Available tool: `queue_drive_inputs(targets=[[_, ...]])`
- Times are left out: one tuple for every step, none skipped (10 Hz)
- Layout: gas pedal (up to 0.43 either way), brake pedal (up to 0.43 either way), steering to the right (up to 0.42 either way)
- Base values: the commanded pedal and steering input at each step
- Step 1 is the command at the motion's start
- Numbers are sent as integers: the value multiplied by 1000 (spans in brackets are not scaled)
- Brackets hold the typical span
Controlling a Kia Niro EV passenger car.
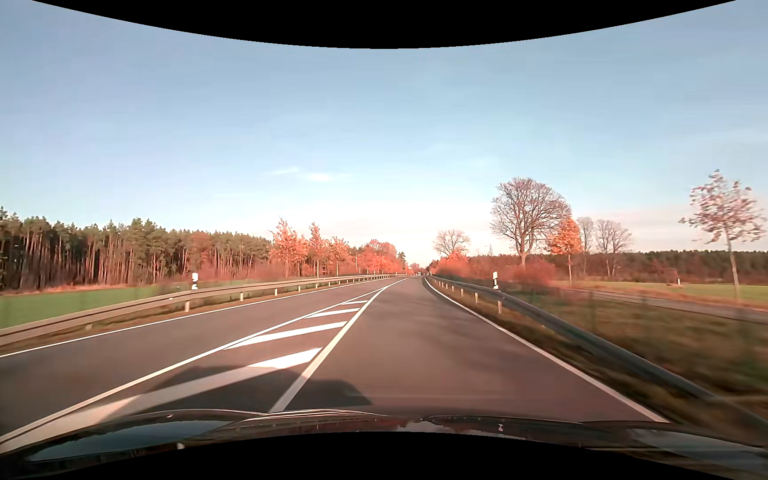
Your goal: Follow the waypoints while adhering to traffic rules and regulations
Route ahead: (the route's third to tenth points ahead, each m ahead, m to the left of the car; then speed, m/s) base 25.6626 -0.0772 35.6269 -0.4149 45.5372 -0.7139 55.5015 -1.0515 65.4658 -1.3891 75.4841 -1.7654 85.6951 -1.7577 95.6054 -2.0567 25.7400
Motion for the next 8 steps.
queue_drive_inputs(targets=[[189,0,3],[189,0,4],[189,0,4],[189,0,4],[177,0,4],[177,0,4],[177,0,4],[177,0,4]])
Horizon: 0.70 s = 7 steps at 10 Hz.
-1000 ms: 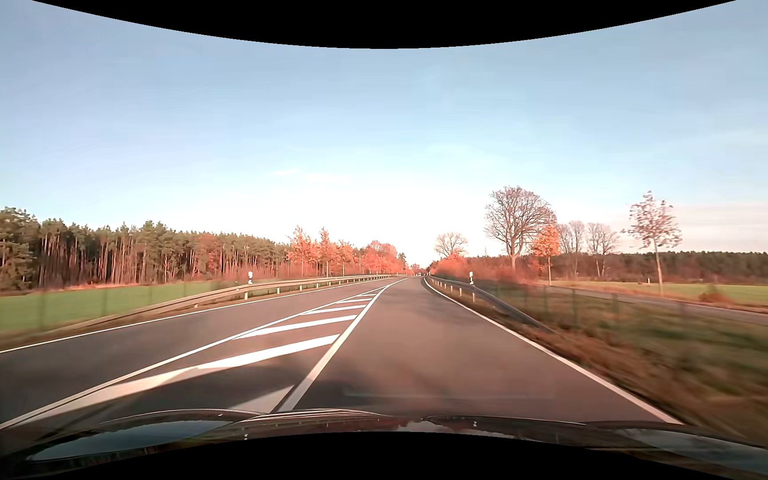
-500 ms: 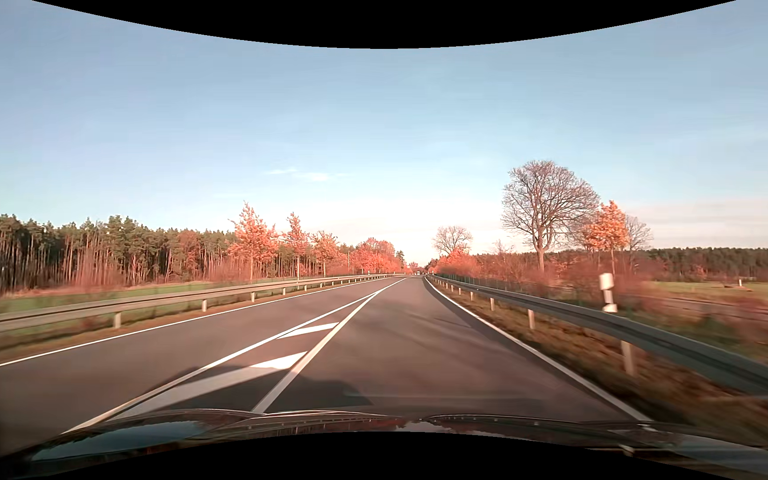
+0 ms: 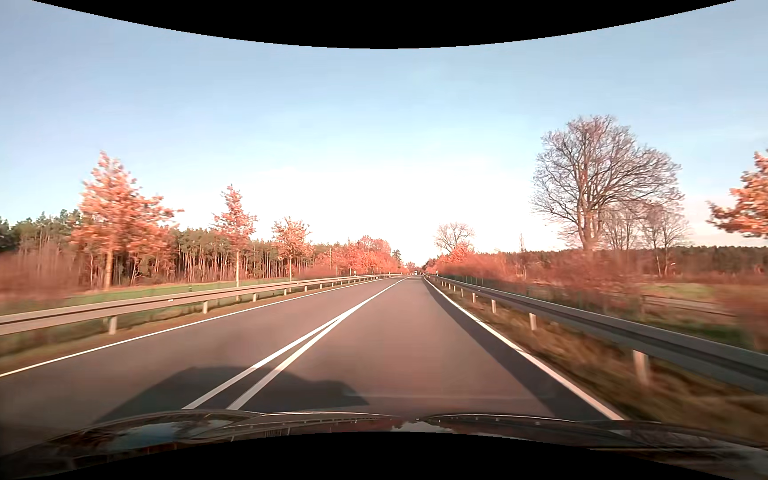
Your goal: Follow the waypoints while adhering to traffic rules and regulations
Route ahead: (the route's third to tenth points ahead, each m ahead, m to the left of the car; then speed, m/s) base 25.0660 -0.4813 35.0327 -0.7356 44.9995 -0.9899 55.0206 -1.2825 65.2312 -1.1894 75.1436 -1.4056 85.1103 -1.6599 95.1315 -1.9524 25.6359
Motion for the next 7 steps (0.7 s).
queue_drive_inputs(targets=[[177,0,4],[177,0,4],[169,0,4],[169,0,4],[169,0,4],[177,0,4],[177,0,4]])
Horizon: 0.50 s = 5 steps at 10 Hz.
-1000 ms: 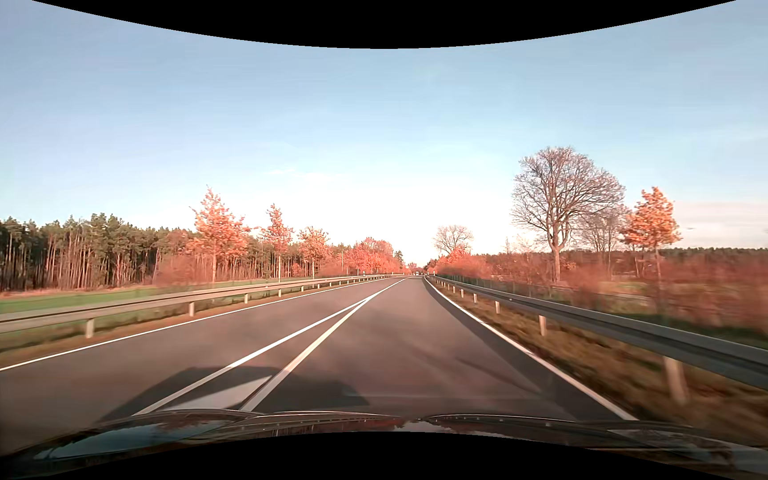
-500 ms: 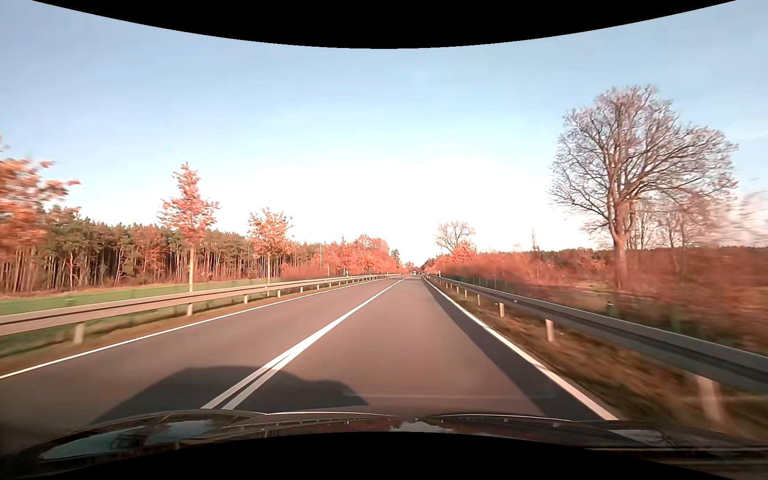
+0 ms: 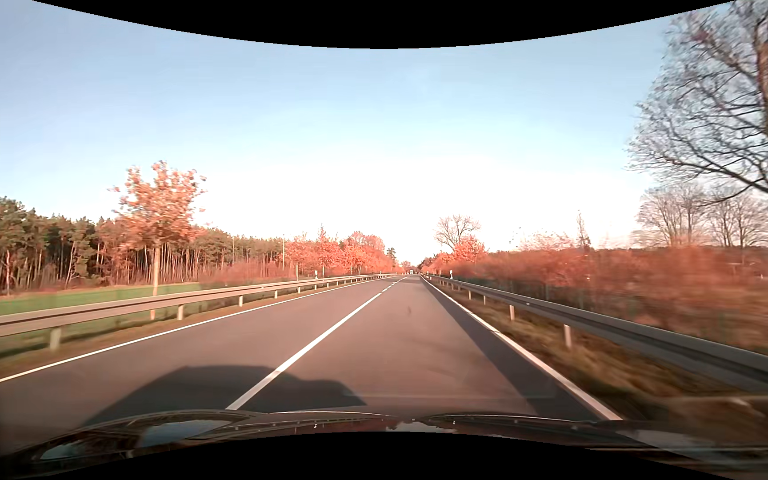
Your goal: Follow the waypoints while adhering to traffic rules and regulations
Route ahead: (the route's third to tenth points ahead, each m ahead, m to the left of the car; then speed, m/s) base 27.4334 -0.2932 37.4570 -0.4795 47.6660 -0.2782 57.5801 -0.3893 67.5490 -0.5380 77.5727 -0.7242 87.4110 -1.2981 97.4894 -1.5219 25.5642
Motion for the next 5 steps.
queue_drive_inputs(targets=[[189,0,4],[189,0,4],[197,0,4],[209,0,4],[209,0,4]])
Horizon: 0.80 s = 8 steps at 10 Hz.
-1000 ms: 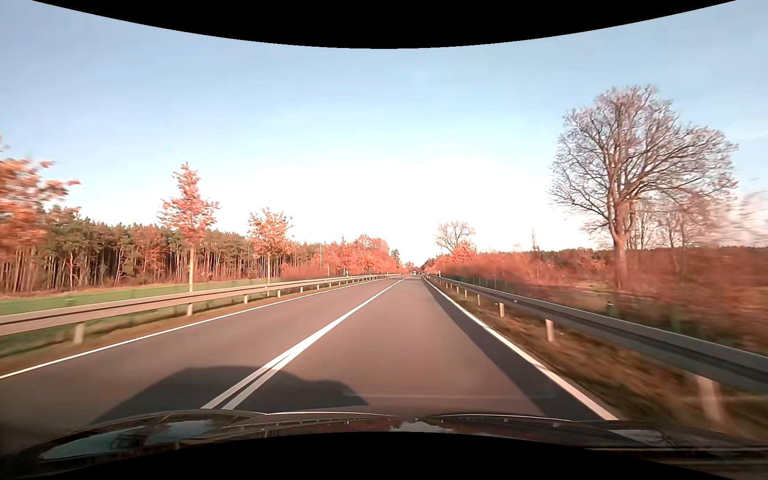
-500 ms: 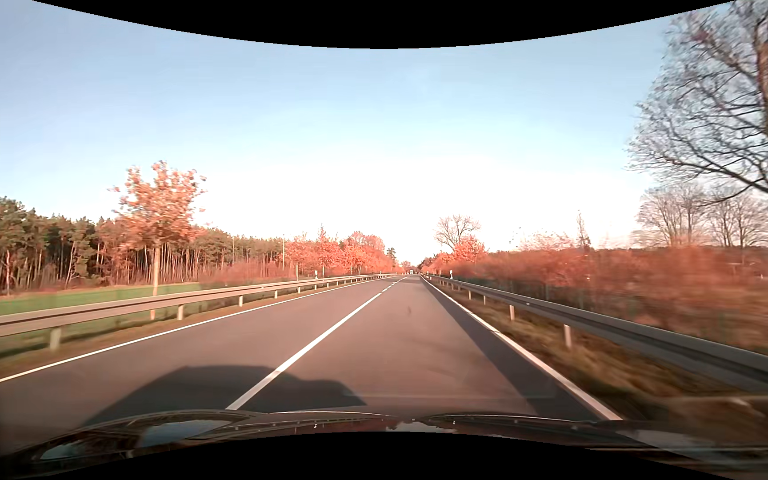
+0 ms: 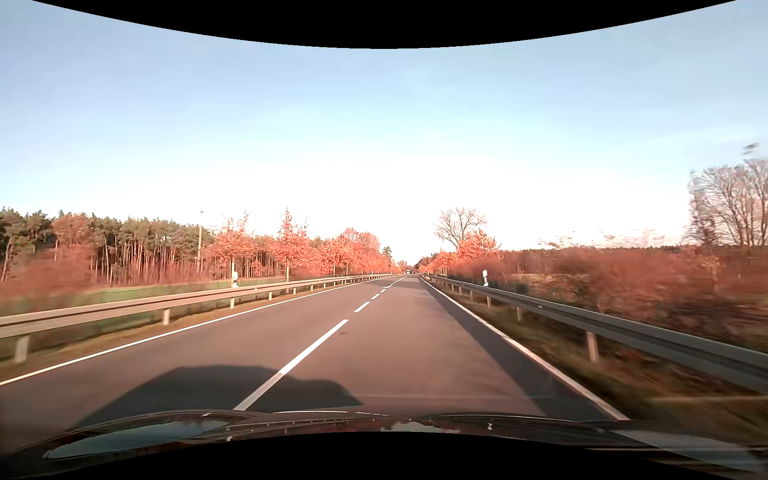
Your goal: Follow the waypoints while adhering to traffic rules and regulations
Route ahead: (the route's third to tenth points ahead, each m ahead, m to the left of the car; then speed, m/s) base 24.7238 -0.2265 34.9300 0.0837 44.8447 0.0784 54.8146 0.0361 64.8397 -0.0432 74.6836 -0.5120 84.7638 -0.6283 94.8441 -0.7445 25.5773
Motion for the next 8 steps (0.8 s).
queue_drive_inputs(targets=[[220,0,4],[228,0,4],[228,0,4],[228,0,3],[228,0,3],[228,0,3],[228,0,3],[228,0,3]])
